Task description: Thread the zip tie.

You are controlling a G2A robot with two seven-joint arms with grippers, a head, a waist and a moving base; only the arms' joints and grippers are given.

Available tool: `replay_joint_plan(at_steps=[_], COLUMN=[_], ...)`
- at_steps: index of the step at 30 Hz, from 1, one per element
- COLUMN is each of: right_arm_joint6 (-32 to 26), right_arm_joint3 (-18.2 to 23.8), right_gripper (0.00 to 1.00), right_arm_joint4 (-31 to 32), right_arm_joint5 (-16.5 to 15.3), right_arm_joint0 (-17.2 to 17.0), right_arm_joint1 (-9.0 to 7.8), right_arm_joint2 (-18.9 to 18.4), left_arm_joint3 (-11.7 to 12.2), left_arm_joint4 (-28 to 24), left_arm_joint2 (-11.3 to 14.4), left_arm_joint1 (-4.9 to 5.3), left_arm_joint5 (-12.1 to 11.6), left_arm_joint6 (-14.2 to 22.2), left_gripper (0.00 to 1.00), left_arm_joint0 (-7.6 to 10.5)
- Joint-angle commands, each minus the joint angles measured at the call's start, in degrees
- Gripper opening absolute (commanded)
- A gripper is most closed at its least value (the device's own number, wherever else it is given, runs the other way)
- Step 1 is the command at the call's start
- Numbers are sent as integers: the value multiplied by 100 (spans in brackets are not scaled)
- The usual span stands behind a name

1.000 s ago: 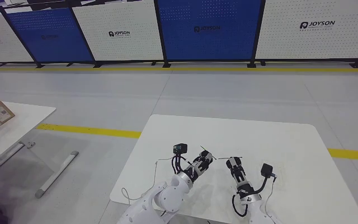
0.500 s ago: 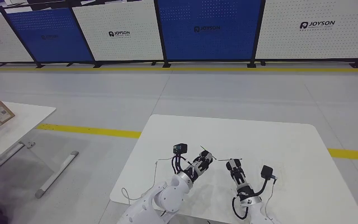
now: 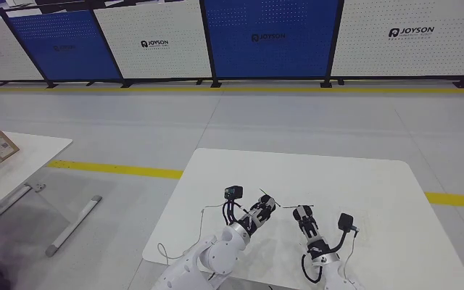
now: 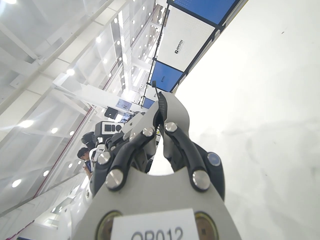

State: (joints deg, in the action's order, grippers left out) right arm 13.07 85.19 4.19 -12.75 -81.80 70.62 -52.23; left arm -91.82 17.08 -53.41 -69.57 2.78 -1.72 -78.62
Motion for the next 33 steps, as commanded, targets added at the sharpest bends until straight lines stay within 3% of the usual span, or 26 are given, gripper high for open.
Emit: replay_joint_plan(at_steps=[1, 33], right_arm_joint6=[23, -139], right_arm_joint3=[7, 22], right_gripper=[0, 0], right_arm_joint4=[10, 305], right_arm_joint5=[-29, 139], right_arm_joint0=[-5, -118], right_arm_joint1=[20, 252], right_arm_joint2=[-18, -262], left_arm_joint3=[0, 0], left_arm_joint4=[0, 0], left_arm_joint2=[0, 0], left_arm_joint1=[0, 0], left_arm_joint5=[0, 0], left_arm_joint6=[0, 0], left_gripper=[0, 0], left_arm_joint0=[0, 0])
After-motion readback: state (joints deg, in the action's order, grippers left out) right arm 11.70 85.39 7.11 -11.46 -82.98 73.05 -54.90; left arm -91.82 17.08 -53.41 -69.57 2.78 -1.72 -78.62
